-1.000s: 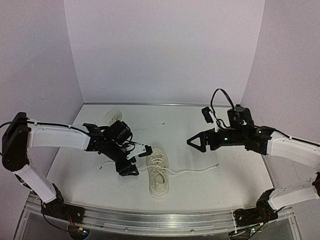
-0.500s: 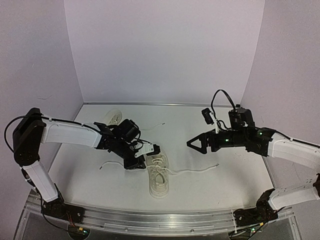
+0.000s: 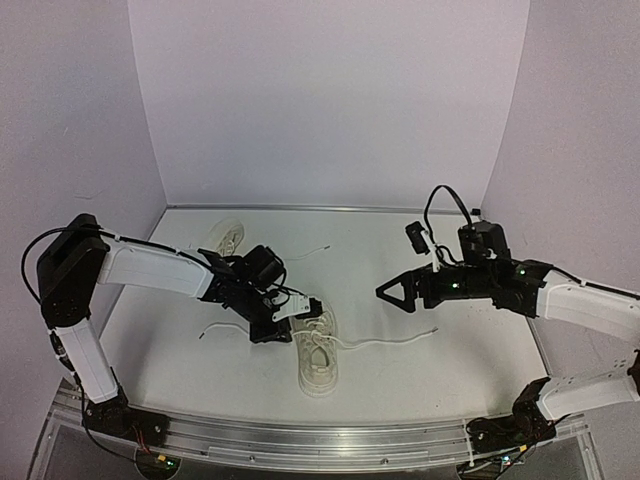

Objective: Tie the shoes

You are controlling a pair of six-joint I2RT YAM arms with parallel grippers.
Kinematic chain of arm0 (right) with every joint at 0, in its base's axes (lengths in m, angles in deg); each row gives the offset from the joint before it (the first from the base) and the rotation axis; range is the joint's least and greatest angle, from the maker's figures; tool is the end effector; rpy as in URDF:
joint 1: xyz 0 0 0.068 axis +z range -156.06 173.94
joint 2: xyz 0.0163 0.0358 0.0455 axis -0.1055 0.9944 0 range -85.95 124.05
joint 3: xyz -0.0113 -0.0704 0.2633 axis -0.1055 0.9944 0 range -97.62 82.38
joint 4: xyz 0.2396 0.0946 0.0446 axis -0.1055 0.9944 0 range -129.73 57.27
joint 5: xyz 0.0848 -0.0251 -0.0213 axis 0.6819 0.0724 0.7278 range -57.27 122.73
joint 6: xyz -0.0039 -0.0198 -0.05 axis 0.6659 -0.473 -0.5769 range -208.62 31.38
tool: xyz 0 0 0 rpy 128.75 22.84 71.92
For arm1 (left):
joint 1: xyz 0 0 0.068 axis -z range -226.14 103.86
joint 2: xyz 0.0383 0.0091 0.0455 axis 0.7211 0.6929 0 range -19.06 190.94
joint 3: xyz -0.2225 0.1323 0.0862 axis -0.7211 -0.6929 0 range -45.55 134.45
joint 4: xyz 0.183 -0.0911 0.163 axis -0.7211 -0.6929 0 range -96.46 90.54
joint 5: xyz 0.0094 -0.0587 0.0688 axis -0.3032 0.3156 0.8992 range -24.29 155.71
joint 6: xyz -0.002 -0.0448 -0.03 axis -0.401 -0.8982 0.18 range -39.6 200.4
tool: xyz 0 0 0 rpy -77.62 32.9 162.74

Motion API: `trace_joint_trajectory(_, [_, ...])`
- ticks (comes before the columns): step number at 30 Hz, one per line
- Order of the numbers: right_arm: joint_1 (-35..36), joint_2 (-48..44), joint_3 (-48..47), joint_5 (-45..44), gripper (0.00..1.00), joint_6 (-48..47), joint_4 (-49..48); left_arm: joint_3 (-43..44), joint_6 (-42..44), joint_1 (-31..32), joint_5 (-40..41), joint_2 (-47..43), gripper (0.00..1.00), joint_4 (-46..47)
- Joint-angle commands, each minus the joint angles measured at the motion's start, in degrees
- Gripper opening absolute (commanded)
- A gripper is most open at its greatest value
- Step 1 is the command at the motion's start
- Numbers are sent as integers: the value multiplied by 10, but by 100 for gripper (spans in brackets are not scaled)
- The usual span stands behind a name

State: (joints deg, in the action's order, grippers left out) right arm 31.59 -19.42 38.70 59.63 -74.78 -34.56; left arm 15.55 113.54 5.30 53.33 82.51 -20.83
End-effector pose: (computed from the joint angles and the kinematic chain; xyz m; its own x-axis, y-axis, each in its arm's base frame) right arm 0.1939 0.1699 0.2661 -0.5671 -0.1681 -0.8063 -0.7470 0.5173 0.4176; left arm 0.2120 -0.2781 0.1629 -0.0082 0.8668 -0.4985 0.9928 0.0667 0.0996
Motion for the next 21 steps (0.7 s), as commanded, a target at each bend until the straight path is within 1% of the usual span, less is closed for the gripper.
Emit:
trace_joint_trajectory(1, [2, -15, 7, -17, 98, 5, -14, 16, 7, 1, -13, 8, 24, 24])
trace_joint_trajectory(5, [2, -19, 10, -33, 98, 7, -5, 17, 1, 2, -26, 2, 15, 29])
trace_joint_trajectory(9, [2, -25, 16, -55, 98, 9, 5, 9, -10, 6, -22, -23, 1, 35])
trace_joint_trajectory(10, [1, -25, 18, -61, 98, 9, 8, 6, -14, 6, -22, -32, 0, 36])
trace_joint_trajectory(18, [-3, -12, 23, -124, 98, 12, 54, -2, -43, 20, -12, -91, 0, 37])
trace_joint_trajectory(21, [-3, 2, 21, -133, 98, 16, 65, 1, -56, 27, -17, -105, 0, 43])
